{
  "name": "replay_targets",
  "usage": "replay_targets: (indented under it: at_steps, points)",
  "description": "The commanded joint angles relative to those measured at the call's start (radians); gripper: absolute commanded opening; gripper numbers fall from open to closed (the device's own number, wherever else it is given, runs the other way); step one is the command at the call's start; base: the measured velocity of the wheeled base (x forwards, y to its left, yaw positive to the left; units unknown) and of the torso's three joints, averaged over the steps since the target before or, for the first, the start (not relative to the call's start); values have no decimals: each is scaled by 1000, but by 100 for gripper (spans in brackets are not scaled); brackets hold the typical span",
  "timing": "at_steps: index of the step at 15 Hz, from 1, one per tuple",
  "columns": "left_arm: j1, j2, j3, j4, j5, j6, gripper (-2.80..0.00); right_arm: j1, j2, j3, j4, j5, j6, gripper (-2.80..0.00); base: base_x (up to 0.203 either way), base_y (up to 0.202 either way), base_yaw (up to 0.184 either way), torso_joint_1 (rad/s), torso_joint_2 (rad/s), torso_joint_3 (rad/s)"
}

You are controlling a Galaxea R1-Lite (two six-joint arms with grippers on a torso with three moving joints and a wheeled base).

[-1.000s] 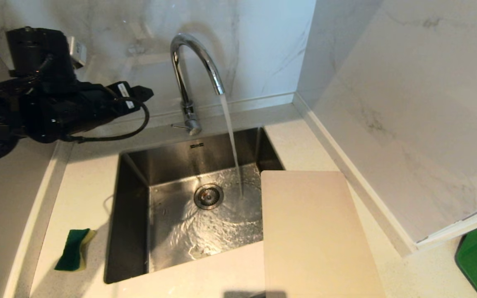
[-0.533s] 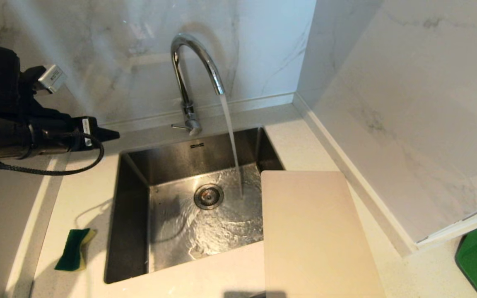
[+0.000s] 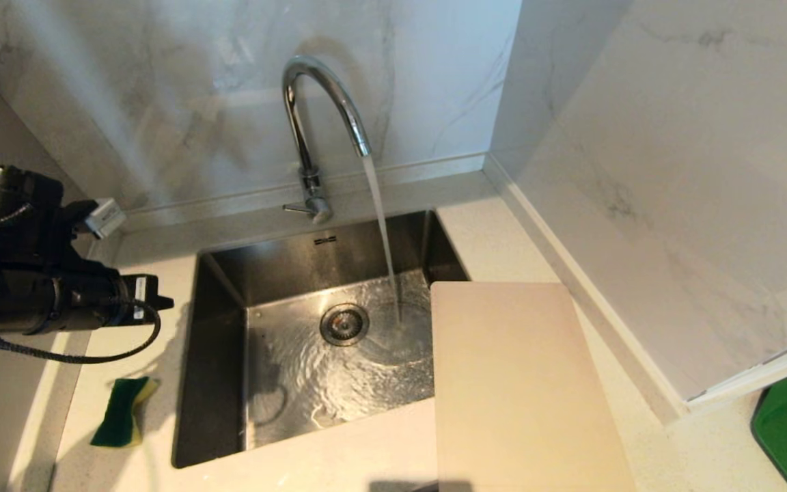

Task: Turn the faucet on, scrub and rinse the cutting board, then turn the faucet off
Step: Pick up the cleaning cloth

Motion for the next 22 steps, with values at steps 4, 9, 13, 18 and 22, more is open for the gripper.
replay_targets:
  at_steps: [4,9,13,18,22]
  points:
    - [99,66,144,0,51,12,-280,0,-1,0,0,1,0,-280,0,0,0,0,0,0]
    - [110,70,251,-27,95,13,-280,0,-1,0,0,1,0,-280,0,0,0,0,0,0]
    - [135,72,300,-77,156,17,-280,0,-1,0,0,1,0,-280,0,0,0,0,0,0]
    - [161,111,316,-132,155,26,-280,0,-1,0,0,1,0,-280,0,0,0,0,0,0]
    - [161,105,319,-151,154,31,0,0,-1,0,0,1,0,-280,0,0,0,0,0,0]
